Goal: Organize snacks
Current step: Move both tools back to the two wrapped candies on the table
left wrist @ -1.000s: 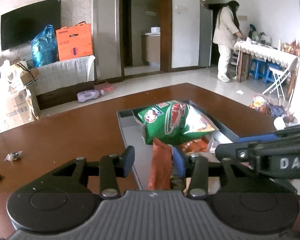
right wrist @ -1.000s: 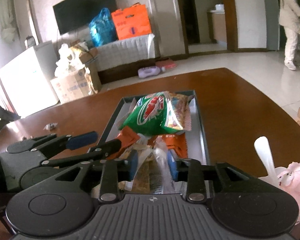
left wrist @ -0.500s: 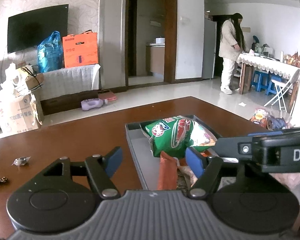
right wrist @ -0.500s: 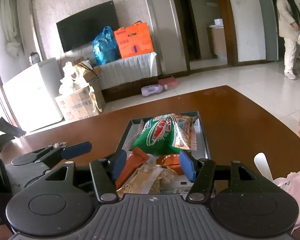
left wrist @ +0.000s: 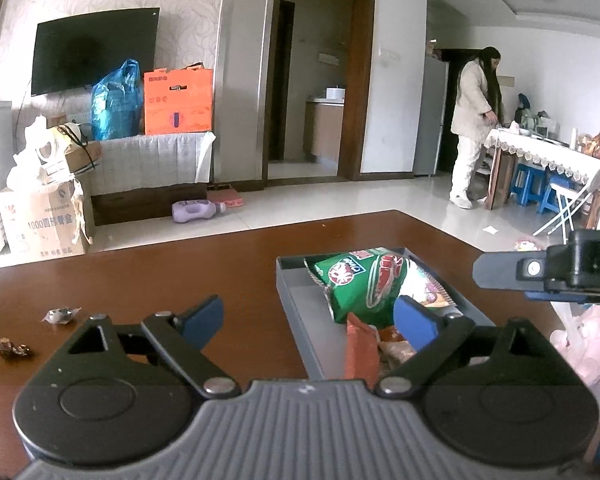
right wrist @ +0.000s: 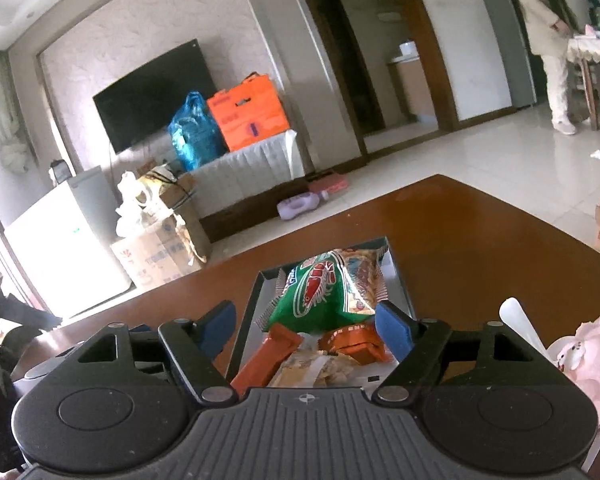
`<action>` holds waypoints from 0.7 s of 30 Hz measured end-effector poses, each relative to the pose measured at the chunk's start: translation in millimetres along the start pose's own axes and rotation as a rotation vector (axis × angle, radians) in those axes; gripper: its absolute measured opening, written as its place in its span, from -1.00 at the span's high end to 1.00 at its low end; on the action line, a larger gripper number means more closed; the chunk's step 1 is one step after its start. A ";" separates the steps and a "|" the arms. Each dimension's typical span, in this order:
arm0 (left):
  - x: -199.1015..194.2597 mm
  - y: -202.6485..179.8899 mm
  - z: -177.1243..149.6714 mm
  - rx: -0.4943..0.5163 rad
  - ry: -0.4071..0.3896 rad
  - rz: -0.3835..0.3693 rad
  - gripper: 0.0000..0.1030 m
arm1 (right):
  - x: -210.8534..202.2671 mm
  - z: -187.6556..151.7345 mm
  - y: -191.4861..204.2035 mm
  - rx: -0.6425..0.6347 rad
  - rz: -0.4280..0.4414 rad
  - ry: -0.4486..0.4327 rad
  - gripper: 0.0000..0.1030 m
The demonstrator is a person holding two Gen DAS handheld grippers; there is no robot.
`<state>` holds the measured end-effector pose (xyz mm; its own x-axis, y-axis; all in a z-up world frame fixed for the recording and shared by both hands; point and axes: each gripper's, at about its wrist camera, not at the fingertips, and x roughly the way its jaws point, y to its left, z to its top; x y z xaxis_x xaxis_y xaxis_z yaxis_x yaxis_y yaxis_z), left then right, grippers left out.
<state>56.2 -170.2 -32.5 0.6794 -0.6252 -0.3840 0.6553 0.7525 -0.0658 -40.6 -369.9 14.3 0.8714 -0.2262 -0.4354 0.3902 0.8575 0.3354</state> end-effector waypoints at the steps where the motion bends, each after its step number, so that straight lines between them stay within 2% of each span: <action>1: -1.4 1.3 -0.1 0.000 -0.004 0.006 -0.81 | 1.4 -0.4 1.3 -0.004 -0.007 0.003 -0.49; 4: -5.7 6.6 -0.2 0.001 -0.007 0.042 -0.81 | 5.4 -2.7 8.9 -0.017 -0.005 0.010 -0.45; 9: -13.6 36.3 -2.9 0.014 0.019 0.179 -0.81 | 12.6 -7.5 35.3 -0.078 0.065 0.002 -0.42; 12: -23.3 77.1 -8.2 0.009 0.044 0.269 -0.81 | 20.0 -15.6 61.0 -0.125 0.117 0.002 -0.42; 18: -40.6 180.2 -34.8 -0.045 0.120 0.433 -0.81 | 51.9 -38.4 137.5 -0.245 0.244 0.090 -0.38; 19: -39.5 197.8 -36.9 -0.051 0.159 0.456 -0.81 | 57.4 -43.2 153.1 -0.284 0.252 0.095 -0.38; 21: -46.4 224.4 -41.6 -0.071 0.151 0.486 -0.81 | 73.3 -52.9 179.2 -0.347 0.235 0.127 -0.38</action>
<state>158.0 36.3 -67.8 0.8415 -0.1670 -0.5138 0.2483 0.9642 0.0932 77.4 -208.4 -1.7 0.8726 0.0340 -0.4873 0.0433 0.9883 0.1465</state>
